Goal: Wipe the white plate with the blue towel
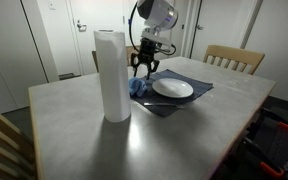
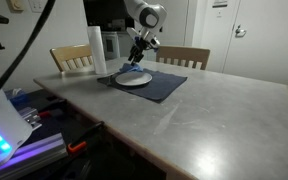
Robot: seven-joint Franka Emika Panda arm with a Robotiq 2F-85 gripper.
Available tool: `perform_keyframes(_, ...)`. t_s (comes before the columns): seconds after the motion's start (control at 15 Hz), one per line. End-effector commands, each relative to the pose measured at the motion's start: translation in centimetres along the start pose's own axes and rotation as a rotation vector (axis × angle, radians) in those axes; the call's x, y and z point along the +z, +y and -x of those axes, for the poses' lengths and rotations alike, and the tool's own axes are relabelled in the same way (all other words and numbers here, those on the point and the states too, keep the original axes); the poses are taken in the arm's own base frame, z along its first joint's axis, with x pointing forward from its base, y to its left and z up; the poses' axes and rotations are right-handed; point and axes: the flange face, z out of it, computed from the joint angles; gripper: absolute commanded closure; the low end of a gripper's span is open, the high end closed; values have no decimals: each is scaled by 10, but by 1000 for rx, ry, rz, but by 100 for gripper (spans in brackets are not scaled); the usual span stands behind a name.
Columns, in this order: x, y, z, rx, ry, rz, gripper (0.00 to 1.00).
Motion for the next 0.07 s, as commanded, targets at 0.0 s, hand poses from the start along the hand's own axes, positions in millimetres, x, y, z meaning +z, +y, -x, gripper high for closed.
perform_keyframes(0.0,-35,10,20,-19,-9,-9,0)
